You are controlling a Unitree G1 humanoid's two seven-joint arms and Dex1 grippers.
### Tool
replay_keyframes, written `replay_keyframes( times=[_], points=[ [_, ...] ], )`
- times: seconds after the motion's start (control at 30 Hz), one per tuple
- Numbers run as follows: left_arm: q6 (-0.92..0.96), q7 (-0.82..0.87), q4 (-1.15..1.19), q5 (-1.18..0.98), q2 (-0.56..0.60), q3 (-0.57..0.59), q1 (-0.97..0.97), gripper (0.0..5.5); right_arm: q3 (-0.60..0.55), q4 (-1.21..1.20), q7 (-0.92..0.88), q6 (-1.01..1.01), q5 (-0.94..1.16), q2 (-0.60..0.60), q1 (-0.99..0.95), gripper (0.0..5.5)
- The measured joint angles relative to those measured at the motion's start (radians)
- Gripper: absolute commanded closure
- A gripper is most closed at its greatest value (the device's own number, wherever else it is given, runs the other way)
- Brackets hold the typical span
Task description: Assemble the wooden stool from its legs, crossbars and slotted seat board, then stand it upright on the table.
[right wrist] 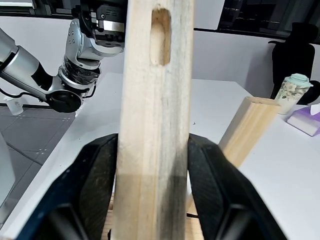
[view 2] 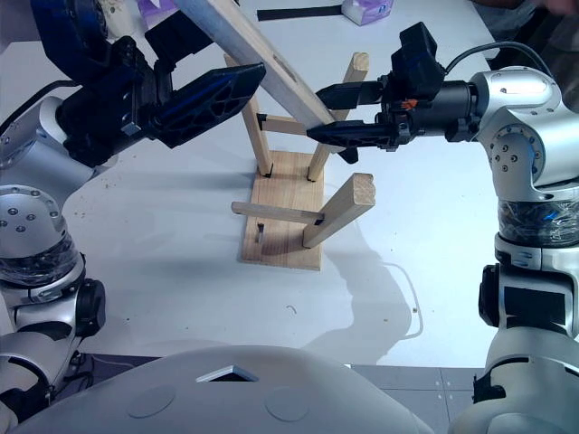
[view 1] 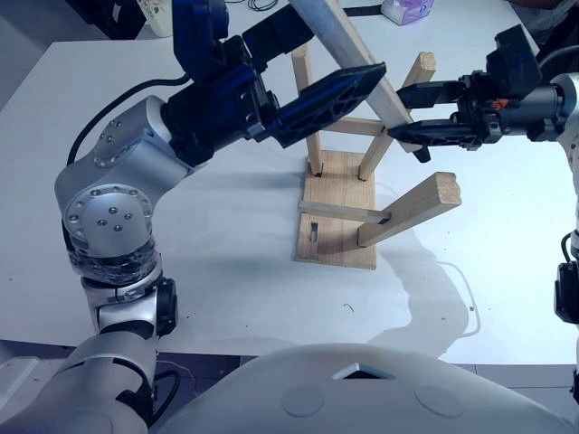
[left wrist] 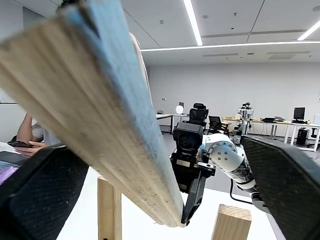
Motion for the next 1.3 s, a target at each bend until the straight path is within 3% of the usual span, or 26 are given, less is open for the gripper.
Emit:
replay_keyframes(
  times=[0.2,0.87,1.3],
  points=[
    [0.000,-0.014,-0.002,0.001,0.008,-0.015,0.004,0.24,0.002,-0.060,0.009,0.031,0.021,0.001,0.014,3.41],
    [0.000,-0.090,-0.005,0.045,0.065,-0.055,0.059,3.41,0.027,-0.097,0.005,0.048,0.017,0.021,0.014,3.41],
    [-0.019,-0.151,0.011,0.063,0.082,-0.060,0.067,3.44,0.032,-0.099,0.006,0.031,0.006,0.026,0.014,3.41]
  ],
)
